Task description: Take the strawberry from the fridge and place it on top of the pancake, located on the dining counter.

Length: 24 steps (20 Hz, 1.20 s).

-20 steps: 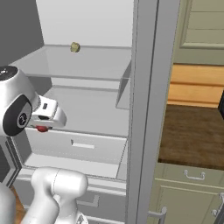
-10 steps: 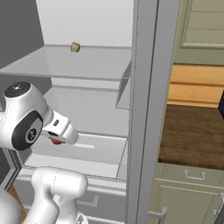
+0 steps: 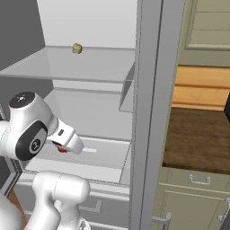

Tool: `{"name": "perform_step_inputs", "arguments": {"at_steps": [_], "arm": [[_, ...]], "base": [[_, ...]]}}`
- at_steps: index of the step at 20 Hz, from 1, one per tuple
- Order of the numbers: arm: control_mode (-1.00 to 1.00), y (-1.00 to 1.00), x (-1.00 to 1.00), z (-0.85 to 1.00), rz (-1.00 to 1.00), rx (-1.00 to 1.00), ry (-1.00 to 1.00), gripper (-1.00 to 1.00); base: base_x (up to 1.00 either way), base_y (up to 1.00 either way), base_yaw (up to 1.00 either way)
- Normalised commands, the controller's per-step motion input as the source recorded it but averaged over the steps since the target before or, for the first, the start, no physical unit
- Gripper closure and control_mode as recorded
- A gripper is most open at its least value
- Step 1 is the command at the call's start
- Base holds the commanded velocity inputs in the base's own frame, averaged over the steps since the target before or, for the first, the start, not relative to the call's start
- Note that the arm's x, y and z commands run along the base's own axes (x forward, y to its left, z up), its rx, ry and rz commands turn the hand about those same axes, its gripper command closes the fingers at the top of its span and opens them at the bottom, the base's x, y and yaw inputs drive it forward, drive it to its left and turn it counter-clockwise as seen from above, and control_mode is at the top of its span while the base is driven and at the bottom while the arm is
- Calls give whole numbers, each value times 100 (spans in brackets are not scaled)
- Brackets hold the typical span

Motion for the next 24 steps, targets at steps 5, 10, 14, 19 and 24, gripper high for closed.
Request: {"name": "perform_step_inputs", "arguments": {"at_steps": [5,10,14,19,24], "arm": [[-100,0,7,0,20,0,0,100],[-100,11,0,0,6,0,0,100],[-100,18,0,0,0,0,0,100],[100,0,0,0,0,0,0,100],[100,0,0,0,0,0,0,100]], "base": [[0,0,0],[0,0,0],[0,0,0],[-3,9,3],[-32,5,7]]}}
